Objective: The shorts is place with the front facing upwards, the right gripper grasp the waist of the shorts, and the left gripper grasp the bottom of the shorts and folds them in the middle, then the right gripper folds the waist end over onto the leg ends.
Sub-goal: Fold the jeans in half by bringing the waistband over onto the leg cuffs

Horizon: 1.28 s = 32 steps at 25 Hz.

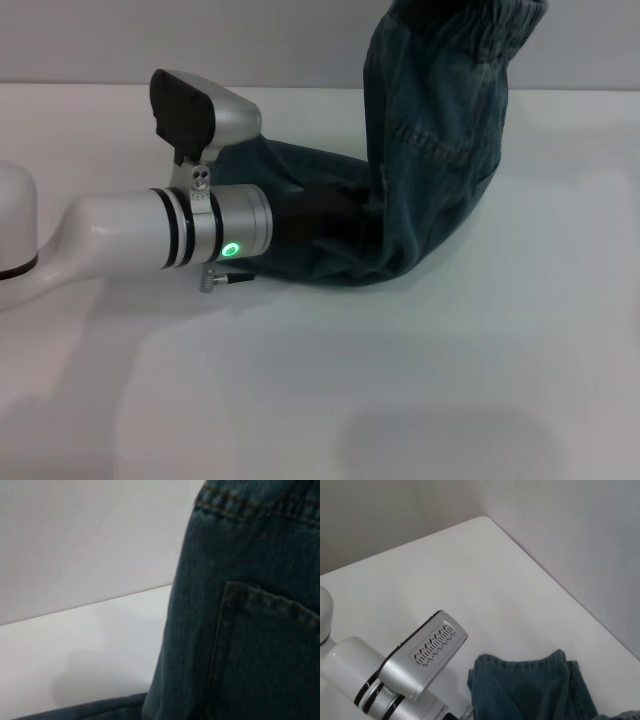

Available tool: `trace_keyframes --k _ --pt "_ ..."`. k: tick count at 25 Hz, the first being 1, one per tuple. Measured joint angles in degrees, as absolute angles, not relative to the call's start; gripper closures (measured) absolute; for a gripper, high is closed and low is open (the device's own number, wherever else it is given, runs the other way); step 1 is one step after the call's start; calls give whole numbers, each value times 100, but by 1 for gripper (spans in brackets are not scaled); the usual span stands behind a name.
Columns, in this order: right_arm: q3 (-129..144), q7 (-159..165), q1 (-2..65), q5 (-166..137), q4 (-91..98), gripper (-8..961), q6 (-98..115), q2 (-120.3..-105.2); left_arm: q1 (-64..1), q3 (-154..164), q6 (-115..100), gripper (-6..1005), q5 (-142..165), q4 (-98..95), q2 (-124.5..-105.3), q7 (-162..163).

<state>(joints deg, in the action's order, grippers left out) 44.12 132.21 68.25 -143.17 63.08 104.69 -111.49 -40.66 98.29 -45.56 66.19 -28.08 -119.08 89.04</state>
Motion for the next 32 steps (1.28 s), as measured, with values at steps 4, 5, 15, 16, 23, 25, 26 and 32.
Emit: trace_keyframes --k 4,5,15,16,23,25,26,32 --pt "4412 13213 6821 -14317 6273 902 10442 -11150 -4067 10031 -4553 172 6424 -2836 -11908 8913" --pt "4412 13212 6818 -14317 6263 902 10431 -11150 -4069 10089 -4553 172 6383 -2848 -11907 8915" --pt "4412 13150 6799 -14317 6130 901 10392 -11154 -4066 10772 -4606 173 5817 -2891 -11908 8938" --pt "4412 13146 6802 -14317 6086 901 10378 -11152 -4066 10854 -4620 174 5744 -2891 -11908 8938" --pt "4412 12994 6839 -14310 5735 901 10297 -11158 -4005 10853 -4584 177 5631 -2880 -11861 8938" --pt "4412 12958 6839 -14303 5670 901 10281 -11164 -3965 10704 -4552 178 5654 -2838 -11821 8932" --pt "4412 12936 6839 -14289 5641 901 10273 -11166 -3938 10600 -4551 179 5675 -2816 -11810 8917" --pt "4420 12779 6797 -14141 5509 903 10249 -11242 -3640 9429 -4452 182 6204 -2756 -11753 8799"
